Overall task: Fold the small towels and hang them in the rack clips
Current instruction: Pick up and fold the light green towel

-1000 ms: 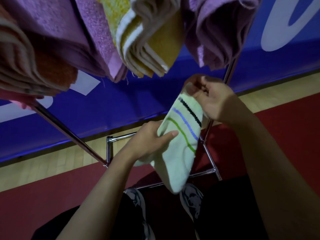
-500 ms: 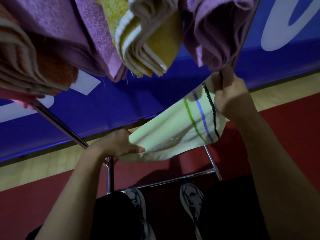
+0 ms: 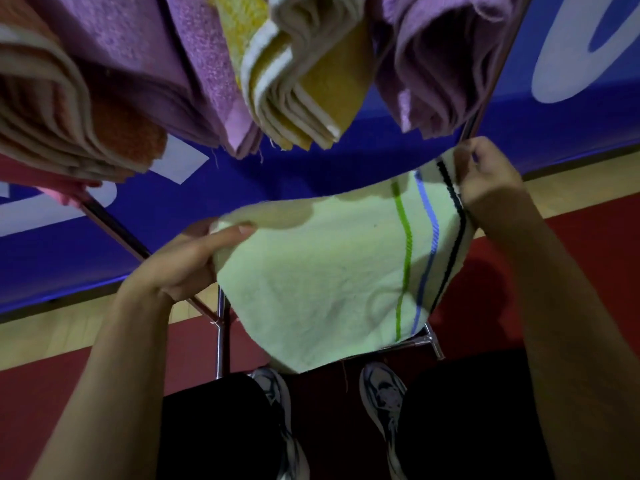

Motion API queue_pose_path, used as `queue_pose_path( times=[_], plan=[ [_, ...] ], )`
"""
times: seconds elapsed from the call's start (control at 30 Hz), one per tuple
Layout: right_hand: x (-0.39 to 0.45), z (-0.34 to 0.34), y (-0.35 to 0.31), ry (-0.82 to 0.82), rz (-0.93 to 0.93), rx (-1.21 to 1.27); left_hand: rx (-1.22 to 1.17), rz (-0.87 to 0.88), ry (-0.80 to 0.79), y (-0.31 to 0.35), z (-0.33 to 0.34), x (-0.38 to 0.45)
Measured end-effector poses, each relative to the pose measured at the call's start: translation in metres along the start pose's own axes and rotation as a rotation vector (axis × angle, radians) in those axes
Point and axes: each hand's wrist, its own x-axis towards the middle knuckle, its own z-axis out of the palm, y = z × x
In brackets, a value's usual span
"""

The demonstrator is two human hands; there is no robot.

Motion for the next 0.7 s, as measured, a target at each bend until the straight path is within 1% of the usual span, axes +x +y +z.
queue_pose_path(
  times=[0.07,0.17,0.27,0.33,0.4,0.47,0.53,0.57,0.6,0.63,0.7],
  plan=[
    [0.001,0.002,0.003,-0.005,0.026,0.016,-0.03,0.055,0.07,-0.002,0.002,0.003],
    [0.002,0.003,0.001,0.014,0.038,-0.055,-0.005,0.061,0.242,-0.003,0.008,0.007],
    [0.003,0.002,0.0,-0.001,0.041,-0.108,0.039,0.078,0.323,-0.002,0.012,0.007],
    [0.004,0.002,-0.001,-0.05,0.066,-0.07,0.067,0.086,0.347,-0.001,0.014,0.005],
    [0.004,0.003,0.0,-0.135,0.113,0.065,0.076,0.084,0.348,0.002,0.017,0.002],
    [-0.003,-0.001,-0.003,-0.287,0.179,0.319,0.067,0.09,0.314,0.006,0.02,-0.003],
    [-0.011,-0.008,-0.008,-0.443,0.249,0.563,0.04,0.08,0.237,0.012,0.023,-0.008],
    [-0.014,-0.01,-0.011,-0.485,0.266,0.653,0.018,0.073,0.195,0.014,0.024,-0.011],
    [-0.016,-0.011,-0.014,-0.486,0.286,0.713,-0.013,0.069,0.164,0.016,0.024,-0.013],
    [-0.016,-0.011,-0.016,-0.454,0.321,0.75,-0.042,0.067,0.153,0.017,0.024,-0.014],
    [-0.013,-0.007,-0.018,-0.326,0.421,0.74,-0.078,0.059,0.167,0.017,0.023,-0.015]
  ],
)
